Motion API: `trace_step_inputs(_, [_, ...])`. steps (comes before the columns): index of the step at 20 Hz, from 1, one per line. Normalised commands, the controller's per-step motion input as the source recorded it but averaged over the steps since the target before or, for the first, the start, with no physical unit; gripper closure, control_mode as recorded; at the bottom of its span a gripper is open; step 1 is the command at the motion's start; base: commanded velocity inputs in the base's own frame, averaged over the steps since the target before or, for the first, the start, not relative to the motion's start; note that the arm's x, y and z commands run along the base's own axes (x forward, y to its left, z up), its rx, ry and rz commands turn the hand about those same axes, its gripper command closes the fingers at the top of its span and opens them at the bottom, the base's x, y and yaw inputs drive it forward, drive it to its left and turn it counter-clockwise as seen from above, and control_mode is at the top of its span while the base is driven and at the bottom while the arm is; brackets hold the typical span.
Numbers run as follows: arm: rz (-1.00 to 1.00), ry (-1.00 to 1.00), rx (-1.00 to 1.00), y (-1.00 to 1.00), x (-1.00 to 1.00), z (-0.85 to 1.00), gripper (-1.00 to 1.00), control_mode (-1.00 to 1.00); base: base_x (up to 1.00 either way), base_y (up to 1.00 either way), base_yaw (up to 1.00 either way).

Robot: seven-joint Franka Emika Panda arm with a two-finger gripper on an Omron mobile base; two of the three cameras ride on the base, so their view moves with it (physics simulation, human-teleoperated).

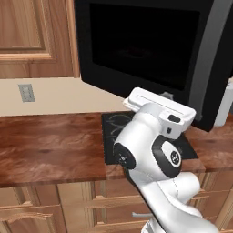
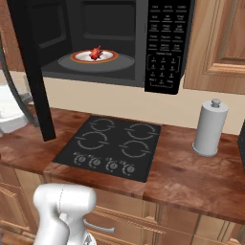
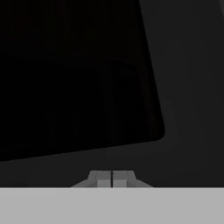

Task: Transport the fish from the fridge to the microwave and turn on the microwave.

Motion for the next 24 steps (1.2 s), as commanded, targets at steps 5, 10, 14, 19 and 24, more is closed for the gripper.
trace_step_inputs(5, [0.14,0.00,0.03,-0.21,0.50,0.15,1.00,-1.00,0.00,0.00,0.00])
trace_step_inputs(10, [0.20,0.03,0.03,-0.02,0.77,0.06,1.00,-1.00,0.00,0.00,0.00])
trace_step_inputs(14, [0.22,0.03,0.03,0.00,0.73,0.13,1.00,-1.00,0.00,0.00,0.00])
trace_step_inputs(19, [0.19,0.01,0.04,0.00,0.58,0.30,1.00,-1.00,0.00,0.00,0.00])
trace_step_inputs(24, [0.15,0.00,0.05,0.00,0.35,0.44,1.00,-1.00,0.00,0.00,0.00])
